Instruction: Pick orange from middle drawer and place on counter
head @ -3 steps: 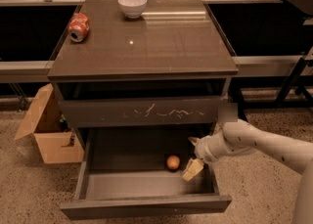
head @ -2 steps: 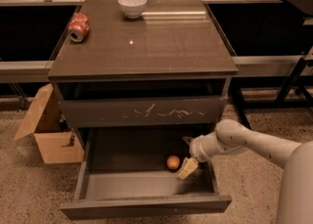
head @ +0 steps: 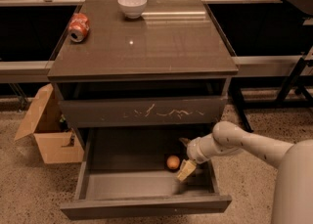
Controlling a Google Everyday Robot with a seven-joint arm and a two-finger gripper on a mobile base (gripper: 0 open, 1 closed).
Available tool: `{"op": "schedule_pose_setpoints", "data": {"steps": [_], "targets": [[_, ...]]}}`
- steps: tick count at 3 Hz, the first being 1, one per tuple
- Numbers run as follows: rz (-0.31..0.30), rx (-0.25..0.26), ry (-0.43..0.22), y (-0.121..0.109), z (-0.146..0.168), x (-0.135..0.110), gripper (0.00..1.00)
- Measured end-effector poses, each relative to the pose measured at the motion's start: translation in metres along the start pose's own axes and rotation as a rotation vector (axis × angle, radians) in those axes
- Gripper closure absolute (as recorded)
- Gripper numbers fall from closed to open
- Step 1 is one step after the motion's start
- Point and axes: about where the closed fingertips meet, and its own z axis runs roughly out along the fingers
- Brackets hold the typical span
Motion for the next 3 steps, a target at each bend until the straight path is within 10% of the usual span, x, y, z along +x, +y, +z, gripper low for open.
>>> {"op": "schedule_pose_setpoints", "data": {"steps": [2,3], "targets": [[-0.099,-0.045,0.009,-0.004,0.029,0.009,0.04],[-0.112,-0.056,0.021,-0.005,0.037,0.014,0.27]]}}
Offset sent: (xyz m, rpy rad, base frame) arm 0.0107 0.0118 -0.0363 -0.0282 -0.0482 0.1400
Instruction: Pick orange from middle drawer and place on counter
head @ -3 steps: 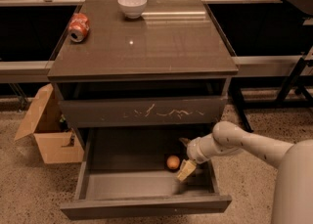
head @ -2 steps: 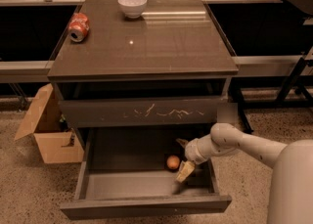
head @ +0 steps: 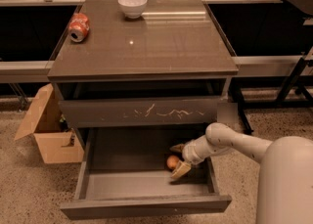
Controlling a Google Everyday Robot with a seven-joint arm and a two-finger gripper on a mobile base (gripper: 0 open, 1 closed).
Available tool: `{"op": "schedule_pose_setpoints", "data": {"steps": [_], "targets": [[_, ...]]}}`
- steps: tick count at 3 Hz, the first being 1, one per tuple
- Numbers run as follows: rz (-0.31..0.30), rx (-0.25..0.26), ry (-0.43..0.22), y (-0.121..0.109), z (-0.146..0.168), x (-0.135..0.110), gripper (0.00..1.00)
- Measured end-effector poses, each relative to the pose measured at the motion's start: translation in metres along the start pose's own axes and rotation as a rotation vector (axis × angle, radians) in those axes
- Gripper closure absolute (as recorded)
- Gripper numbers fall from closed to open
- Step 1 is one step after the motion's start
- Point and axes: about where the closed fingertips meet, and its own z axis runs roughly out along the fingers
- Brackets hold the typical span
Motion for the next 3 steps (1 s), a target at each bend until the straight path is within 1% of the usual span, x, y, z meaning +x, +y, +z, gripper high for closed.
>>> {"op": "schedule_pose_setpoints", "data": {"steps": [1,2,3], "targets": [[0.003,-0.010,-0.004,-0.001,0.002,0.004,0.58],[-0.042,0.016,-0.064,0.003,-0.020,-0.009,0.81],[-0.128,0.040,-0.225,0.014,-0.073,-0.031,1.00]]}}
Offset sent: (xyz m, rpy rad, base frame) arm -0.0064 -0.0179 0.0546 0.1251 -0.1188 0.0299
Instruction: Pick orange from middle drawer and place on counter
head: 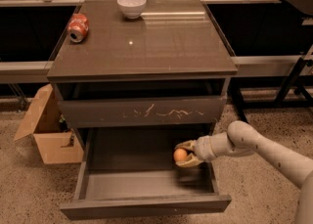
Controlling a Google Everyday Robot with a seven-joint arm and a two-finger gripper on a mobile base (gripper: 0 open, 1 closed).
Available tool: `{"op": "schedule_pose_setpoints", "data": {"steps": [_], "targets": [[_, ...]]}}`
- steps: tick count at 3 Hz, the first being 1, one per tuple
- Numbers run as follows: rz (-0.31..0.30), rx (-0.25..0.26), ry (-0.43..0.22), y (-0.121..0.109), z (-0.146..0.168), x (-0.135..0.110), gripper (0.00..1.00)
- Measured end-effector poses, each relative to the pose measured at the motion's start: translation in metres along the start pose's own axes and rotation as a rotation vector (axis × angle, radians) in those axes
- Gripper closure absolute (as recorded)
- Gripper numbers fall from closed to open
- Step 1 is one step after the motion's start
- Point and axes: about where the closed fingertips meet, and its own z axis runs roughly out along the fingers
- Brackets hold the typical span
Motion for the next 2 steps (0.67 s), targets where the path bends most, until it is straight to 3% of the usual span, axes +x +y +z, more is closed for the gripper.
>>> {"op": "schedule_pose_setpoints", "data": {"steps": [1,2], "targets": [[0.001,0.000,0.000,0.000,0.000,0.000,1.00],[-0.037,0.007,0.008,0.002,-0.007,-0.013,1.00]]}}
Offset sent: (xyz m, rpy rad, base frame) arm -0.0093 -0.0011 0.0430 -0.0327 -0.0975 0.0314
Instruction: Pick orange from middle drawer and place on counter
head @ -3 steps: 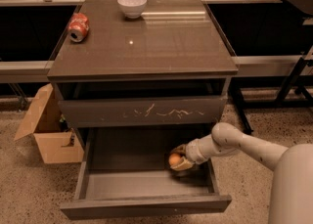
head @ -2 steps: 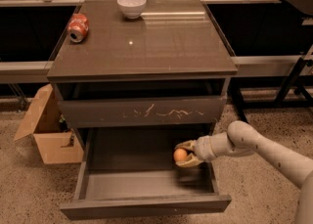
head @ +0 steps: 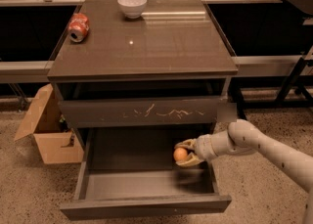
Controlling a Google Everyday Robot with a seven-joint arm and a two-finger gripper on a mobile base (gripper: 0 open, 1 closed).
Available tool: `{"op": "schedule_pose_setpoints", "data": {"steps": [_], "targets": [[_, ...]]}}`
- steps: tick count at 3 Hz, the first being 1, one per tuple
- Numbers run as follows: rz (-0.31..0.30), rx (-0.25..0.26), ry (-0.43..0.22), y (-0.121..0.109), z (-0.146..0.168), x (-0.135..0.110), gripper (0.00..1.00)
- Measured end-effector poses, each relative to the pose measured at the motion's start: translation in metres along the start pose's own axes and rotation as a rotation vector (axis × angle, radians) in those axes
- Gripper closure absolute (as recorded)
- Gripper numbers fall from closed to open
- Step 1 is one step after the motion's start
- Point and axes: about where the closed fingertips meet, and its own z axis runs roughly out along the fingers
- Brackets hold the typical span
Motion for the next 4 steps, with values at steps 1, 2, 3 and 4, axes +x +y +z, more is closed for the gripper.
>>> {"op": "schedule_pose_setpoints", "data": {"steps": [1,2,3,4], "targets": [[-0.126,0.044,0.030,0.011,-0.032,-0.047,1.00],[-0.216,0.077,0.059,0.020,-0.059,-0.085,1.00],[-0.293,0.102,0.069,0.018,-0.091,-0.122,1.00],[-0.293,0.102,0.069,0.018,-0.091,-0.122,1.00]]}}
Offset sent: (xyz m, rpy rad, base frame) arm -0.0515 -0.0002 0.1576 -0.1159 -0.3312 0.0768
